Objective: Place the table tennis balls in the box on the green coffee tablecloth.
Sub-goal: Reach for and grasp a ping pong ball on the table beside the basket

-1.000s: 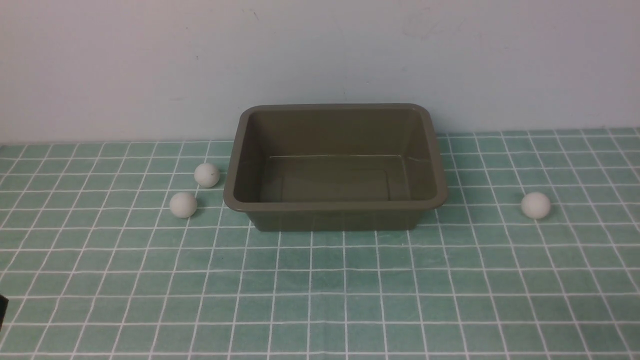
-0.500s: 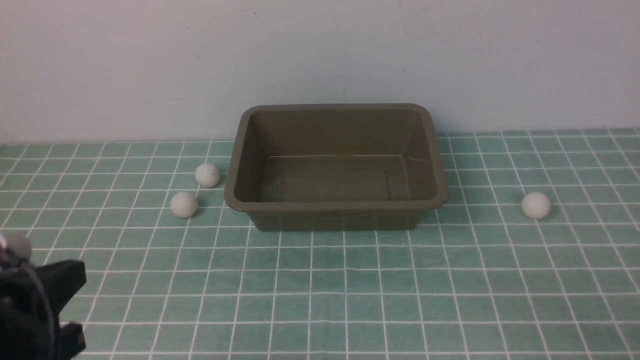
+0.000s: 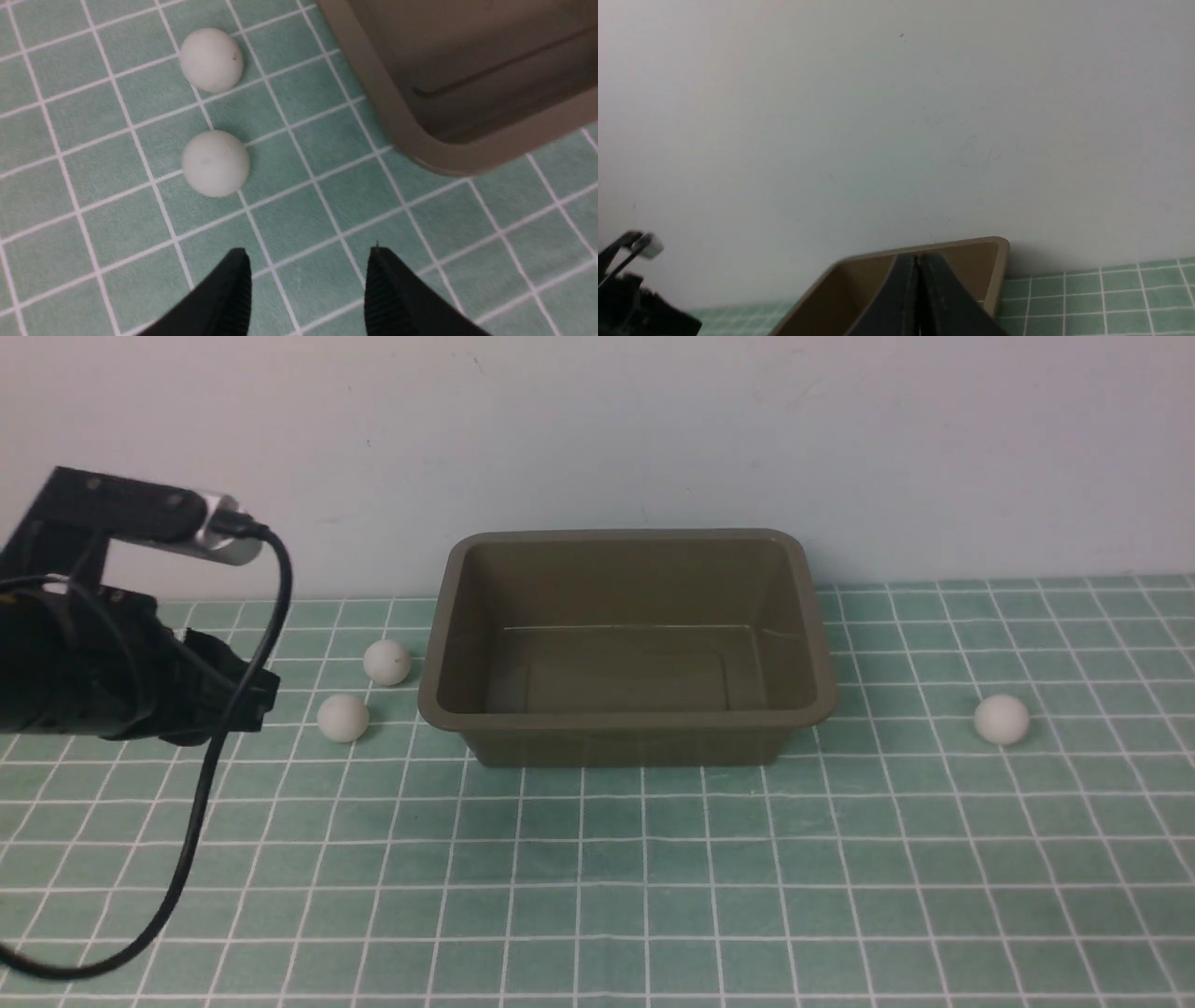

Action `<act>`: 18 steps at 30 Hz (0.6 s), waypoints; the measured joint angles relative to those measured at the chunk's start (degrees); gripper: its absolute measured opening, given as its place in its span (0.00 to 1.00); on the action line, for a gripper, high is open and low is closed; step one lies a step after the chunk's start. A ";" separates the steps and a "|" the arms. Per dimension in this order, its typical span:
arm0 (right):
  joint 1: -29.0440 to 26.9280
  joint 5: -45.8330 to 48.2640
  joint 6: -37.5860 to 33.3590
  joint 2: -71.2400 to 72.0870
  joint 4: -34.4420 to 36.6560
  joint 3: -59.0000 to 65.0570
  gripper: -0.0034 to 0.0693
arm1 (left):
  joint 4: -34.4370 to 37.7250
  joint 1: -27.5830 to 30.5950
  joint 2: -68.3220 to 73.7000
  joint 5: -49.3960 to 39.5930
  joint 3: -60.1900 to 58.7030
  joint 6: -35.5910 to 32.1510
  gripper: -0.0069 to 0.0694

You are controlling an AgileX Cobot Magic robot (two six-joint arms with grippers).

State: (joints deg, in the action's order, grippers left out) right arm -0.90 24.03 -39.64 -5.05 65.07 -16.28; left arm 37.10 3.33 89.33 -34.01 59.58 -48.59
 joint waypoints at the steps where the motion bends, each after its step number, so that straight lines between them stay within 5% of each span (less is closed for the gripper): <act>1: 0.00 2.09 -0.71 -2.12 -2.26 -2.91 0.03 | 0.00 0.00 1.56 0.64 0.87 0.00 0.50; 13: 0.00 28.79 16.19 -37.41 -39.82 -38.06 0.03 | -2.39 -0.30 14.48 1.89 12.28 1.34 0.54; 18: 0.00 29.54 18.66 -40.63 -44.51 -41.35 0.03 | -4.82 -1.45 20.11 1.94 15.39 2.20 0.54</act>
State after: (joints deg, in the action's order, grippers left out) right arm -0.90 53.57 -20.98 -45.67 20.56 -57.63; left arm 32.28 1.88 109.44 -32.06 74.98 -46.40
